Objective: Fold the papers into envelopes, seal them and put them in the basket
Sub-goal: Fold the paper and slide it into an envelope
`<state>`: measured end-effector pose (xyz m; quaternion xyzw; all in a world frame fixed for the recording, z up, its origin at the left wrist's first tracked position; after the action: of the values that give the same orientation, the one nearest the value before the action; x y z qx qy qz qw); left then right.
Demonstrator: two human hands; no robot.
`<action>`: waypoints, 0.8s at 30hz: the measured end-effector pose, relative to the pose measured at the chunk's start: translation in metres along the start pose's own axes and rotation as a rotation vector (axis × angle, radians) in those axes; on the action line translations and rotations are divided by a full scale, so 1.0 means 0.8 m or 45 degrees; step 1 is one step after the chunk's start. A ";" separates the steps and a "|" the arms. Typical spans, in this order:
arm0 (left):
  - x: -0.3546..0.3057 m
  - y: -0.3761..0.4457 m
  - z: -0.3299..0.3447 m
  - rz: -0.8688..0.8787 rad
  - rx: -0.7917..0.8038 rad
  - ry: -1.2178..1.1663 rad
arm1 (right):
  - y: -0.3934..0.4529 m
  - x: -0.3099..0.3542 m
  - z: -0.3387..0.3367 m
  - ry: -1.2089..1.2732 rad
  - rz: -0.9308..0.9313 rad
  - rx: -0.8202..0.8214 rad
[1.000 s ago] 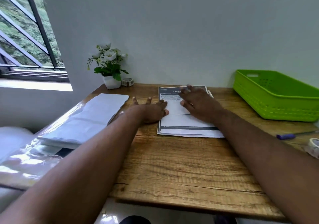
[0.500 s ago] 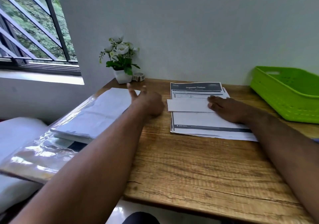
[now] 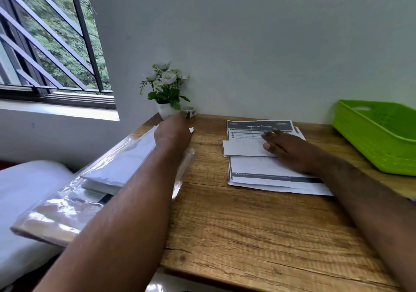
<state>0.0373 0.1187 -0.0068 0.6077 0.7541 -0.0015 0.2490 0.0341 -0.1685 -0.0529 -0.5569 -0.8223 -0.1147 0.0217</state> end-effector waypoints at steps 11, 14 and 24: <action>-0.093 -0.049 -0.143 0.317 -0.663 -0.257 | -0.011 0.009 -0.031 0.481 0.045 -0.352; -0.124 -0.048 -0.185 0.448 -0.791 -0.435 | -0.018 0.017 -0.048 0.777 0.082 -0.489; -0.130 0.037 -0.136 0.045 -0.557 -1.904 | -0.023 0.062 -0.057 2.146 0.056 -0.227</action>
<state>0.0379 0.0645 0.1362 0.3941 0.3592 -0.2582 0.8056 -0.0056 -0.1397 -0.0031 -0.3007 -0.5080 -0.5555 0.5856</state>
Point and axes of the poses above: each hand's wrist, its own y-axis towards the middle knuckle, its own z-axis out of the palm, x = y × z, the point moved 6 cm from there along y, towards the middle knuckle
